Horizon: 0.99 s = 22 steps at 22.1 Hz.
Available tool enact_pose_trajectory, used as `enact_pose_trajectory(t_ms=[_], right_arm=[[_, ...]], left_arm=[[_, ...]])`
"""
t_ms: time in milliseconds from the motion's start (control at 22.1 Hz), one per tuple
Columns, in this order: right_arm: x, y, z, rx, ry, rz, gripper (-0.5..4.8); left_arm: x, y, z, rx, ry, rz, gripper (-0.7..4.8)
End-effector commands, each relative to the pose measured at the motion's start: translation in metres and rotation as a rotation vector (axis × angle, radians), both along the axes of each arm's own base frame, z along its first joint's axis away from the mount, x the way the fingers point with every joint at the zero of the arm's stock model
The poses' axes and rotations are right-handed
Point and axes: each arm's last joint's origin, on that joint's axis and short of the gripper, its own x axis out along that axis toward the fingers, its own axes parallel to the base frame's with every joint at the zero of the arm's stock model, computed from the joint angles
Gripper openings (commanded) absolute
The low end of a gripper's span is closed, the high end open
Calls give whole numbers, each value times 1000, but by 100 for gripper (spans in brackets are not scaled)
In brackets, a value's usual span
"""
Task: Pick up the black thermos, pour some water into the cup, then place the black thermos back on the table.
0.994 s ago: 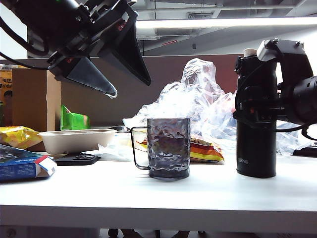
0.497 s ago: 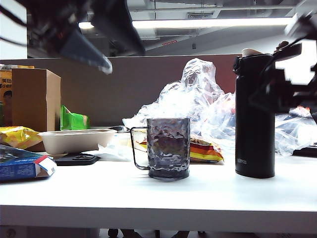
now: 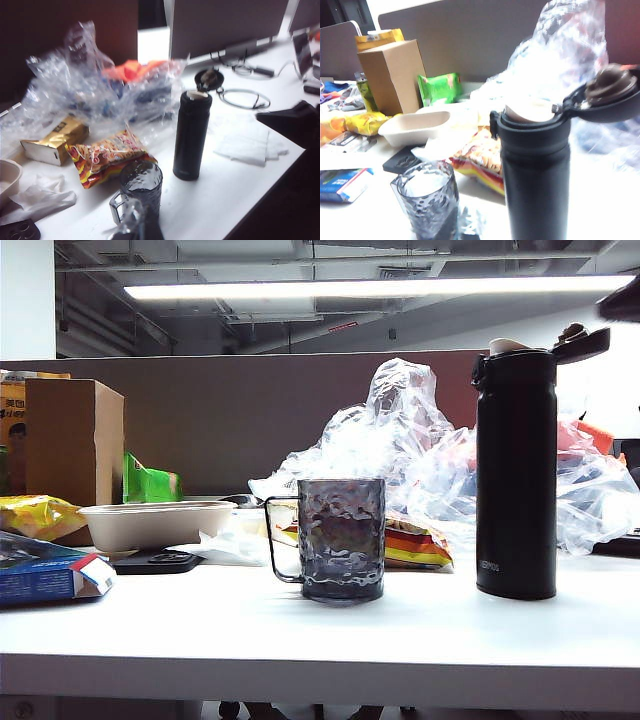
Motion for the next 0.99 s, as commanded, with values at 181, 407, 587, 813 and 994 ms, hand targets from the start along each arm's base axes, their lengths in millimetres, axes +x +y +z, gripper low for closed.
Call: enact_pose_trajectory(t_ms=[181, 407, 587, 813, 994], right_arm=[[-18, -8, -14, -52, 25, -41, -8], [-22, -9, -31, -63, 52, -39, -9], [-19, -8, -41, -78, 90, -48, -9], [-17, -9, -54, -96, 124, -103, -9], [-16, -10, -60, -107, 169, -151, -9]], left_arm=[[-3, 3, -45, -91, 94, 29, -6], [6, -4, -83, -167, 70, 28, -6], [12, -9, -112, -151, 88, 30, -6], [15, -11, -139, -110, 136, 34, -6], [16, -13, -152, -110, 149, 36, -6]])
